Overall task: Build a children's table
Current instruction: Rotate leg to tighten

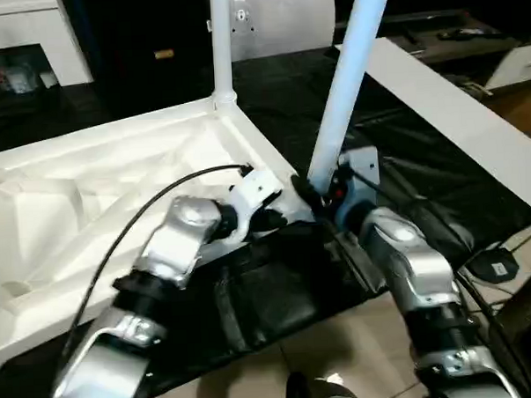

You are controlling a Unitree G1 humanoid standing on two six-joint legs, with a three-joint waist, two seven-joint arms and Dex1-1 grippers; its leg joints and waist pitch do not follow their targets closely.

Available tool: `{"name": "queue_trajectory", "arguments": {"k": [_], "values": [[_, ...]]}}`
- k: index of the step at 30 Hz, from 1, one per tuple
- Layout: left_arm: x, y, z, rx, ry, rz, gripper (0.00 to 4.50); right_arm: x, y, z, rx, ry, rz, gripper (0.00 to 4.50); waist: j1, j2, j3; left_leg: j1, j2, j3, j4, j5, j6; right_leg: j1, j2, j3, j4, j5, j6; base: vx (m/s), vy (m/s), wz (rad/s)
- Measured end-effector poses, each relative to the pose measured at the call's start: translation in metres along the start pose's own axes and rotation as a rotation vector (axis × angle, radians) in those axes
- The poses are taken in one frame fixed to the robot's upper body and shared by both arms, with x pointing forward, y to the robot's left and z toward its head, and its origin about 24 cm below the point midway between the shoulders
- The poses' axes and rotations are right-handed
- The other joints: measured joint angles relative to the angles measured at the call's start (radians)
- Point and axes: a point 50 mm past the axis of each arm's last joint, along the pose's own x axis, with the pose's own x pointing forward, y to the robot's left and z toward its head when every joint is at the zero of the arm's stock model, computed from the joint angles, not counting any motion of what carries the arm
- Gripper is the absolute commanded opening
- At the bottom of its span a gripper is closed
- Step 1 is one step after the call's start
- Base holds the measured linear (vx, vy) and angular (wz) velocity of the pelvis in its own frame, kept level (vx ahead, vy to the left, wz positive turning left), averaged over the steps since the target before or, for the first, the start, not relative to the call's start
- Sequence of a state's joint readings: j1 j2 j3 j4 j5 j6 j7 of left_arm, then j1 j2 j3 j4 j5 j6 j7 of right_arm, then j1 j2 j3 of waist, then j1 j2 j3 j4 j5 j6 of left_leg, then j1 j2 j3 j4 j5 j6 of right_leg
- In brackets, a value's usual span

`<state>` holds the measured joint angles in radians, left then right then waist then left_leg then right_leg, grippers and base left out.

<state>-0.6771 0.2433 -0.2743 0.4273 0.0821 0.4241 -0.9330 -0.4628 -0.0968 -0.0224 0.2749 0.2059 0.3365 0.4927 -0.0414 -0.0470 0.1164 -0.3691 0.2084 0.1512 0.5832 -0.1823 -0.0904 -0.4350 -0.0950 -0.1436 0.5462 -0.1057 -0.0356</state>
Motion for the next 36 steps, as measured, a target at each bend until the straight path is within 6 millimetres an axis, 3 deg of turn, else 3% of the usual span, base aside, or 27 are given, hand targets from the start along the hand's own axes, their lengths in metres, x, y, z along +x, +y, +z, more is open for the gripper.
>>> {"name": "queue_trajectory", "arguments": {"k": [5, 13, 17, 25, 36], "values": [[-0.015, 0.004, -0.007, 0.09, -0.003, -0.108, 0.0, -0.025, -0.013, 0.003, -0.117, 0.082, 0.229, 4.38, 0.037, 0.0, 0.0, 0.002, 0.002, 0.0, -0.012, 0.004, 0.006, -0.005, 0.005, -0.001, 0.004, 0.001, -0.006, 0.005, -0.01, 0.0], [-0.034, 0.002, -0.019, 0.185, 0.016, -0.339, 0.0, -0.043, -0.012, 0.003, -0.176, 0.196, 0.562, 4.38, 0.079, 0.0, 0.0, 0.003, 0.001, 0.0, -0.006, 0.004, 0.005, -0.004, 0.003, 0.006, 0.005, 0.0, -0.007, 0.0, 0.0, 0.0], [-0.037, -0.001, -0.022, 0.214, 0.03, -0.424, 0.0, -0.048, -0.01, 0.001, -0.184, 0.232, 0.689, 4.24, 0.087, -0.001, -0.001, 0.004, -0.001, 0.005, 0.002, 0.0, 0.0, -0.003, 0.003, 0.022, 0.013, -0.001, -0.004, 0.0, 0.0, 0.0], [-0.04, -0.004, -0.025, 0.289, 0.061, -0.561, 0.0, -0.054, -0.005, -0.003, -0.169, 0.322, 0.891, 3.43, 0.101, -0.002, -0.001, 0.002, 0.0, 0.007, 0.009, 0.001, 0.0, 0.0, 0.003, 0.025, 0.014, -0.003, -0.002, 0.0, 0.0, 0.0], [-0.041, -0.005, -0.024, 0.321, 0.072, -0.605, 0.0, -0.055, -0.002, -0.005, -0.146, 0.331, 0.96, 2.54, 0.103, -0.003, -0.002, 0.001, 0.001, 0.008, 0.01, 0.001, 0.0, 0.001, 0.002, 0.025, 0.015, -0.003, -0.002, 0.0, 0.0, 0.0]]}}
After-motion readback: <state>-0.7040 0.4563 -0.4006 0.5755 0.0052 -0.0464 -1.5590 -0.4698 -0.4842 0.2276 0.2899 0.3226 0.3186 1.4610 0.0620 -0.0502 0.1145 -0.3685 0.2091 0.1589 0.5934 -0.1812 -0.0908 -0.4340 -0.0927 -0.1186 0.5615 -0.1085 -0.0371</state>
